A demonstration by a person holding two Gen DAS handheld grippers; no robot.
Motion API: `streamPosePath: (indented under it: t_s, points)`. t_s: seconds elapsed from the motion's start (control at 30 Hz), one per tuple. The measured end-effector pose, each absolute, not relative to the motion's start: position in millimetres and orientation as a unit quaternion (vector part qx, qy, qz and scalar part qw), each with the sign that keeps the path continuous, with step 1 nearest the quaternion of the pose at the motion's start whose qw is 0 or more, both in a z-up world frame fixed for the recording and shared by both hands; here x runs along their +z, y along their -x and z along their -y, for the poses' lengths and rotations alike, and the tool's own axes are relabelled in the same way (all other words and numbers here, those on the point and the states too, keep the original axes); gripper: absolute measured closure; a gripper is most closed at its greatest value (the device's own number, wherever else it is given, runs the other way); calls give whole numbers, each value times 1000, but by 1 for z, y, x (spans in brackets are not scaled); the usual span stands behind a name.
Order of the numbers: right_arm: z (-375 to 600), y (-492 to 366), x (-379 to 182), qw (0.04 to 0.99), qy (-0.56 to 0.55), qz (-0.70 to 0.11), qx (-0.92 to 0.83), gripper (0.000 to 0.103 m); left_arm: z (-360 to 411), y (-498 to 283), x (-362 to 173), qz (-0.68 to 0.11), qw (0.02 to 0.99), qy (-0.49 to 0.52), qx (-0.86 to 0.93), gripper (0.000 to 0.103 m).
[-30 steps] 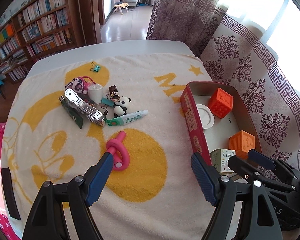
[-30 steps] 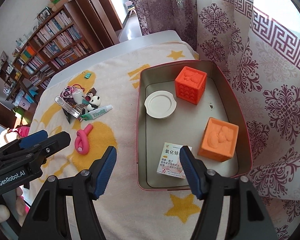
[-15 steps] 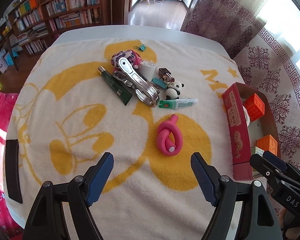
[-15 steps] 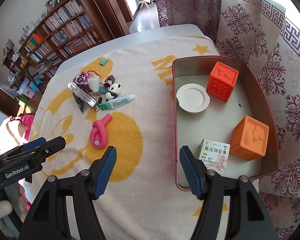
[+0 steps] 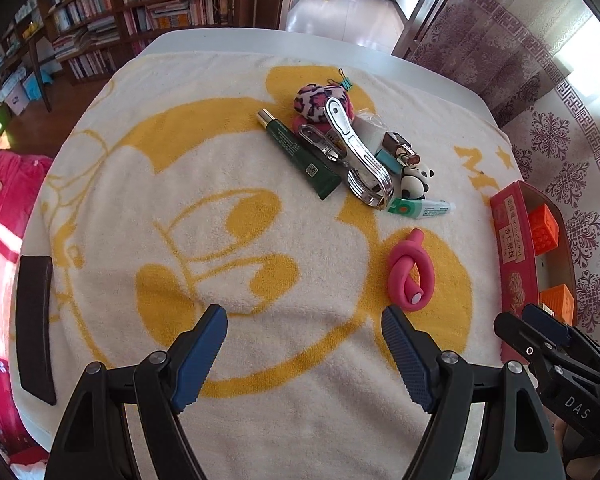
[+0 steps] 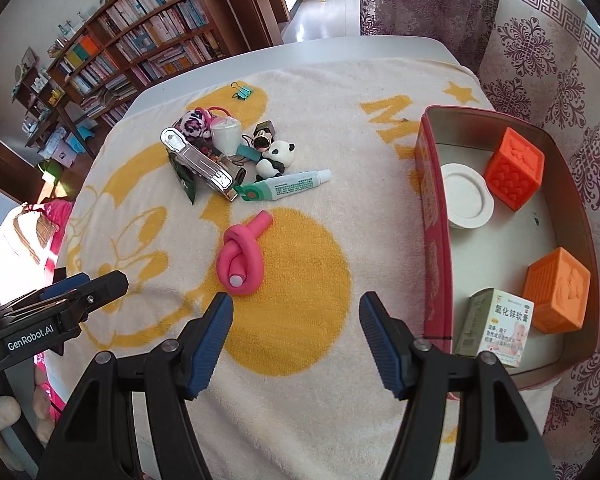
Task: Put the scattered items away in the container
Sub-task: 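Move both grippers back over the remaining items on the towel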
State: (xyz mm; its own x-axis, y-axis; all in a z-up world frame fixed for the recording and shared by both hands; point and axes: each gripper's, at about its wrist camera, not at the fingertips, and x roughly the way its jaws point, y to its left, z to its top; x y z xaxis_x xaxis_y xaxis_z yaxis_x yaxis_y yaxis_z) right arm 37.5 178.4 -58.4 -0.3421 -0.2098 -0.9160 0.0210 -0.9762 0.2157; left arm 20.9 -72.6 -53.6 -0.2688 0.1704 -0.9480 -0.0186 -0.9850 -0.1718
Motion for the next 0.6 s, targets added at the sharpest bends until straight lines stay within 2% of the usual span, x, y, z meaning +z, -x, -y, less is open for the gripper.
streamPosePath:
  t_s: [0.6]
  points:
    - [-136,-4,-87,69,-600,72,-794,33,95,16,-75,70,72,625,774,22]
